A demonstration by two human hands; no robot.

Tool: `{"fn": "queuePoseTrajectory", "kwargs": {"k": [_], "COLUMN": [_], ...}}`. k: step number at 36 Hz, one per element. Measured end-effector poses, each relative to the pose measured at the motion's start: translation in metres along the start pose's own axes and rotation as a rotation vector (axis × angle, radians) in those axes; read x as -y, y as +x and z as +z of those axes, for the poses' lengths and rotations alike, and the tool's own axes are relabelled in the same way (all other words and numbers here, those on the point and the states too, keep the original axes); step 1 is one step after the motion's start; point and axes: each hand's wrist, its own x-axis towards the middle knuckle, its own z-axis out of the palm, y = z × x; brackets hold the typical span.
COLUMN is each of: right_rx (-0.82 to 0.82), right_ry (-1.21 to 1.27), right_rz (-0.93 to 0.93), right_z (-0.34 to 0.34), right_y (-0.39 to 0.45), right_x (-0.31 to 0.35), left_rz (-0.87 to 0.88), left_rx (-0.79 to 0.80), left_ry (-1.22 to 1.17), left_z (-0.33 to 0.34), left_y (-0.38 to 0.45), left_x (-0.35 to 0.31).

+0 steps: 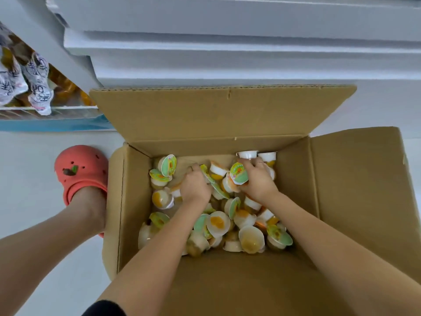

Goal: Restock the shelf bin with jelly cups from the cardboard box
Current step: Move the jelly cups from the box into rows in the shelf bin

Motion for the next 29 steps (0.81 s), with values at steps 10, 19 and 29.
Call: {"fn": "queuePoseTrajectory", "kwargs": {"k": [10,19,29], "right_rx": [-0.161,-0.139,-0.301], "right_ry": [0.296,0.231,0.159], "right_rz": [0.038,-0.247,-0.53], "right_z": [-0.008,-0.099,-0.225], "right_y": [-0.017,-0.079,-0.174], "right_x": [0.008,0.039,0.103], "left_rz": [0.161,0.455,0.727], "left_rx": [-0.056,-0.045,-0.057], "left_ry": [-0.154,-0.411,-0.364], "left_z": [-0.013,-0.107,-0.244], "left_y": [0.002,-0.056,-0.16], "left_x": [0.02,-0.004,-0.06]}}
